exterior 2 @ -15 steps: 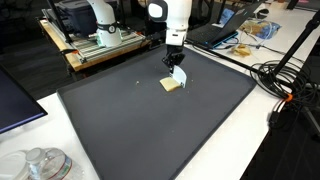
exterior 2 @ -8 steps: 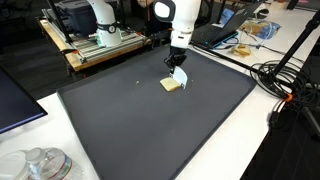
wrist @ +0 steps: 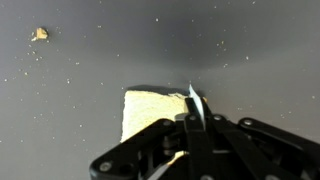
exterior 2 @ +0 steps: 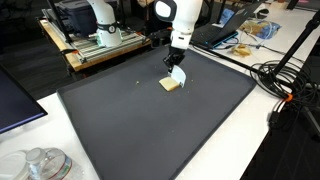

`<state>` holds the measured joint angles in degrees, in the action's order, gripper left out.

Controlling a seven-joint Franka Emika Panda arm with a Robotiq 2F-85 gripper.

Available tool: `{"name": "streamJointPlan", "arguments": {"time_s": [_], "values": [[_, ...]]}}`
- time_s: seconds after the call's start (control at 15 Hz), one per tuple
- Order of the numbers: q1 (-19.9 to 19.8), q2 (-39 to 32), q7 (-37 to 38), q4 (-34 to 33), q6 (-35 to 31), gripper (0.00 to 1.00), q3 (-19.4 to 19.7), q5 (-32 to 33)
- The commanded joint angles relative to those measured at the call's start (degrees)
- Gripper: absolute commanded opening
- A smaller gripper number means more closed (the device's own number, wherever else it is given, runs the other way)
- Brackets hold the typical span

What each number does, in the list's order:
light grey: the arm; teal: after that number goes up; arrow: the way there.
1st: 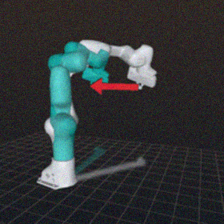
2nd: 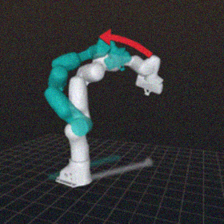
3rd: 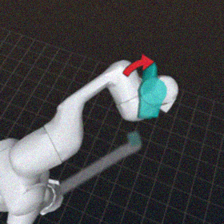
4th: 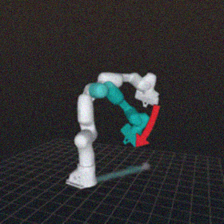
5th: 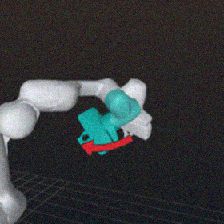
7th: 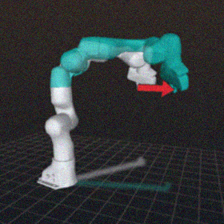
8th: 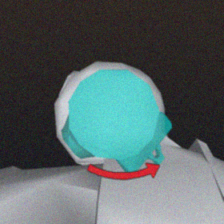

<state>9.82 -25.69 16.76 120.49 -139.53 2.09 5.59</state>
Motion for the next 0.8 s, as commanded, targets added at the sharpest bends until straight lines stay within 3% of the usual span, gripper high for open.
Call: {"name": "streamJointPlan", "arguments": {"time_s": [0.0,0.47,0.73], "values": [[-1.01,1.14,-1.43,4.82,2.24,0.01,-0.75,-0.38],[-2.1,5.8,-4.02,11.04,1.76,0.01,-1.78,-1.64],[-4.62,8.03,-10.56,14.29,2.33,0.01,-4.28,-5.97]]}}
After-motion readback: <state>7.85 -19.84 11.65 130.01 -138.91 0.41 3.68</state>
